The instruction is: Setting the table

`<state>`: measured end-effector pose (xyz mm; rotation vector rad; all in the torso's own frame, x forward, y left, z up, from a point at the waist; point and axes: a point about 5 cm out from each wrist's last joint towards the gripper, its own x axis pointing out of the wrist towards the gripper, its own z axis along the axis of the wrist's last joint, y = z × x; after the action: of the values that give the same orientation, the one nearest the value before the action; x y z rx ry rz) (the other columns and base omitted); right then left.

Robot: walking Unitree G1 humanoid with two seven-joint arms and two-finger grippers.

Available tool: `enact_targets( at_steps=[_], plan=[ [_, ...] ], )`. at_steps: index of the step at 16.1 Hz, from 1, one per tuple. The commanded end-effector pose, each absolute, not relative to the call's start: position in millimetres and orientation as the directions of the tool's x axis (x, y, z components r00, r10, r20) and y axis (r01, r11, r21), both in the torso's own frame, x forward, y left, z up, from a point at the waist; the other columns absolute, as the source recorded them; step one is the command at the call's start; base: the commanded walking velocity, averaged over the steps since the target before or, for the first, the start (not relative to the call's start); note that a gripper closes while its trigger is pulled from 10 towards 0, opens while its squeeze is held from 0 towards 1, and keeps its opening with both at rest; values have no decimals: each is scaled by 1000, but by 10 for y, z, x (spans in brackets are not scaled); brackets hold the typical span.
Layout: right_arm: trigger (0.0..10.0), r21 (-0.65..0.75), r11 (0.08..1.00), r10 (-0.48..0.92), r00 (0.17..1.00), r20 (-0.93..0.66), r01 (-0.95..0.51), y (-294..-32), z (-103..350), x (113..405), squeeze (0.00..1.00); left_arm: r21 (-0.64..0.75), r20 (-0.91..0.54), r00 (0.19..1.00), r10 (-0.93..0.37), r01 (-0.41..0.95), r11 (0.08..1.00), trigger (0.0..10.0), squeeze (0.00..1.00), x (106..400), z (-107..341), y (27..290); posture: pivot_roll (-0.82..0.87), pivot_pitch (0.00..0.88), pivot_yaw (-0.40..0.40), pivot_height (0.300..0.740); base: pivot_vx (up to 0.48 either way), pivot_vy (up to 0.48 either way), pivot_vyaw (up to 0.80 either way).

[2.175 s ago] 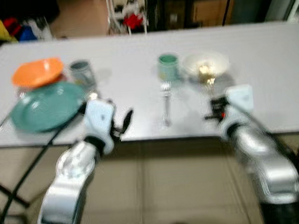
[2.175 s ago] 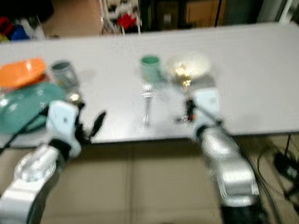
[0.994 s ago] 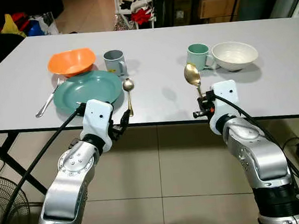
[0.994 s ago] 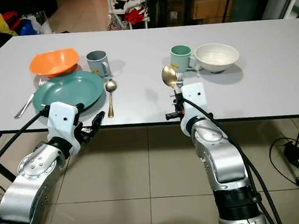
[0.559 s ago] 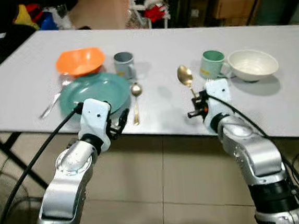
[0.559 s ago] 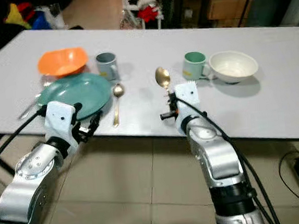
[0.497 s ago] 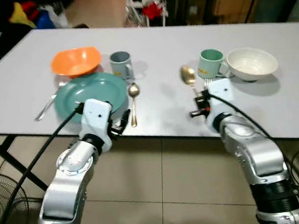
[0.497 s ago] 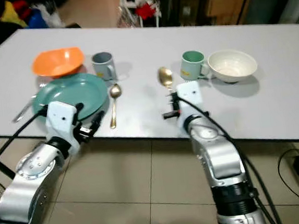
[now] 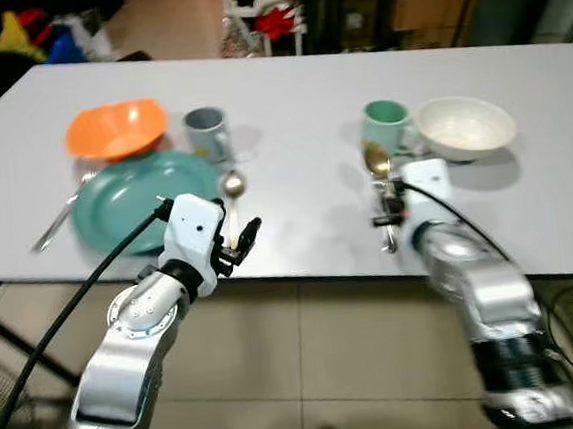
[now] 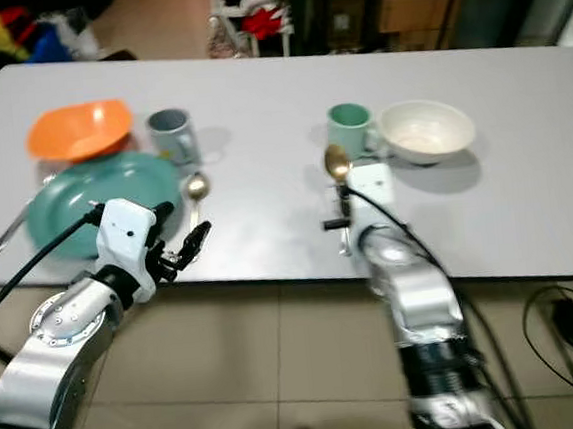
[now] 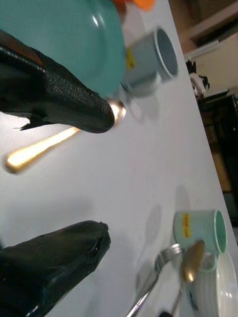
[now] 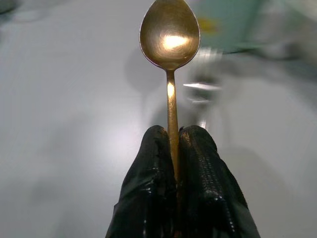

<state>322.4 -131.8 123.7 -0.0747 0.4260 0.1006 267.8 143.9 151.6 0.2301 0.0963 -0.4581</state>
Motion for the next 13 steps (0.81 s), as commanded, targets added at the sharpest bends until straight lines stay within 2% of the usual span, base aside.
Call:
enact_targets(
  at_steps=[1,6,9,13],
  plan=[
    [10000,-47,992,86,914,-397,-114,-1270,1266,3312,0,205,-126,884,-449,466,861,10000,0,2671,1571,1439,123,0,36,740,0,0,0],
    [10000,-52,996,41,909,-414,-69,-1114,1273,3736,0,213,-146,842,-519,539,815,10000,0,2628,1626,1488,149,0,58,740,0,0,0],
    [10000,-85,996,-3,902,-432,-37,-1092,1235,3829,0,221,-162,806,-570,592,775,10000,0,2610,1659,1513,160,0,67,740,0,0,0],
    [10000,-91,995,-69,873,-483,28,-1159,1083,3822,0,192,-185,704,-685,710,678,10000,0,2514,1678,1398,159,0,84,740,0,0,0]
  ],
)
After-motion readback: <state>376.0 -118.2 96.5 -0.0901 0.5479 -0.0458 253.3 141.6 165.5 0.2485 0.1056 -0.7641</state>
